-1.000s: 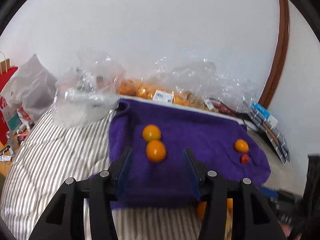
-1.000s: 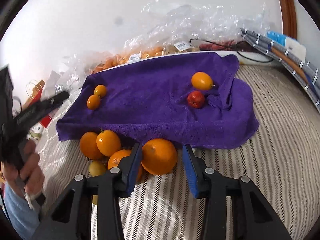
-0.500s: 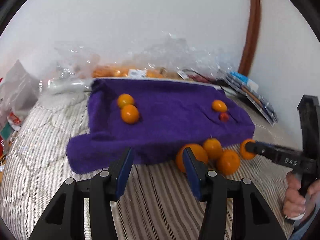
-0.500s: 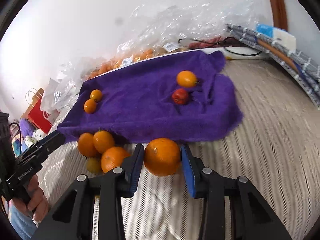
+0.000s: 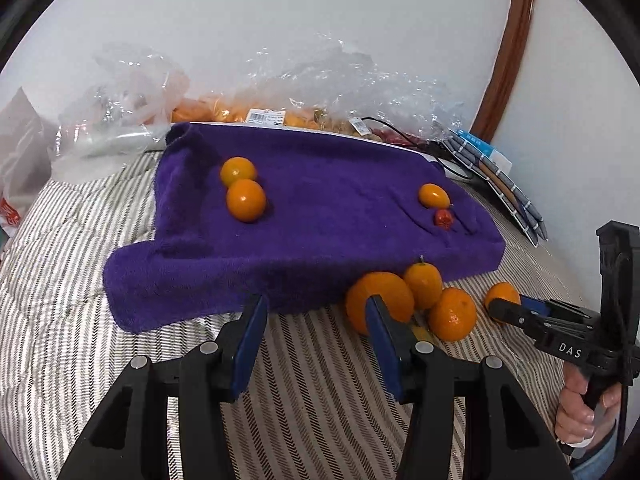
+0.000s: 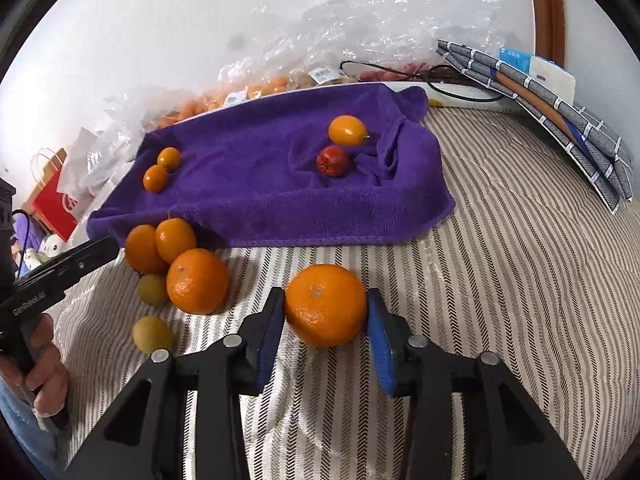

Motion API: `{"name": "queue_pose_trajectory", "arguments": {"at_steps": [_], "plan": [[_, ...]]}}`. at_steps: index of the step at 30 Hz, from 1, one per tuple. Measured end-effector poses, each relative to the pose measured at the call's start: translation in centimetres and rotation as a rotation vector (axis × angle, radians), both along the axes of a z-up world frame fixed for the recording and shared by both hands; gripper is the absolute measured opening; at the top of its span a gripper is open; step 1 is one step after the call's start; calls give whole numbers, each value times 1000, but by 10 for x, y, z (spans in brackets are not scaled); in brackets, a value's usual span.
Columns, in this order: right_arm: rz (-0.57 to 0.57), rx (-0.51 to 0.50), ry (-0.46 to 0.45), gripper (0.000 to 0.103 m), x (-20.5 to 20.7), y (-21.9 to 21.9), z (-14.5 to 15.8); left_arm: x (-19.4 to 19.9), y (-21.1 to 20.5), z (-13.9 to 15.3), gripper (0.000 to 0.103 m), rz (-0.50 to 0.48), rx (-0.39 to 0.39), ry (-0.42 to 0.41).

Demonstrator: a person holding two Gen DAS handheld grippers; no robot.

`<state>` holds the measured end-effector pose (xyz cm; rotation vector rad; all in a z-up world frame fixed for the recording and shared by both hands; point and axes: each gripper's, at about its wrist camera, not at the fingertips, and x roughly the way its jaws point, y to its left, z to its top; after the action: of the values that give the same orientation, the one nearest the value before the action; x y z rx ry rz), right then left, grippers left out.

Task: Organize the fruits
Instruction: 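Grasp a large orange with the right tool while the left tool moves toward other oranges, then grasp another large orange with the left tool while the right tool lifts its orange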

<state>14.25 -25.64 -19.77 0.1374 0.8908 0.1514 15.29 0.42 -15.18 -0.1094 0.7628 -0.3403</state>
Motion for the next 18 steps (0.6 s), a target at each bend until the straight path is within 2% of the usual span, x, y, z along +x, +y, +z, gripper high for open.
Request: {"name": "queue_pose_trajectory", "arguments": {"at_steps": [3,8,12,18], "plan": [[-7,22,-44,40,-8,-5,5,1,-4,2,49,-5,-17,15],[-46,-22,-117,40,-24,-16,15,3,-21,8,48,-40,-17,49],[-66,29,-129,40,-28,-29,16,6,-39,6,48,-41,60,54],[-92,50,-150,40,-31,-34,18,12,-42,-6,49,-52,35,92]]}}
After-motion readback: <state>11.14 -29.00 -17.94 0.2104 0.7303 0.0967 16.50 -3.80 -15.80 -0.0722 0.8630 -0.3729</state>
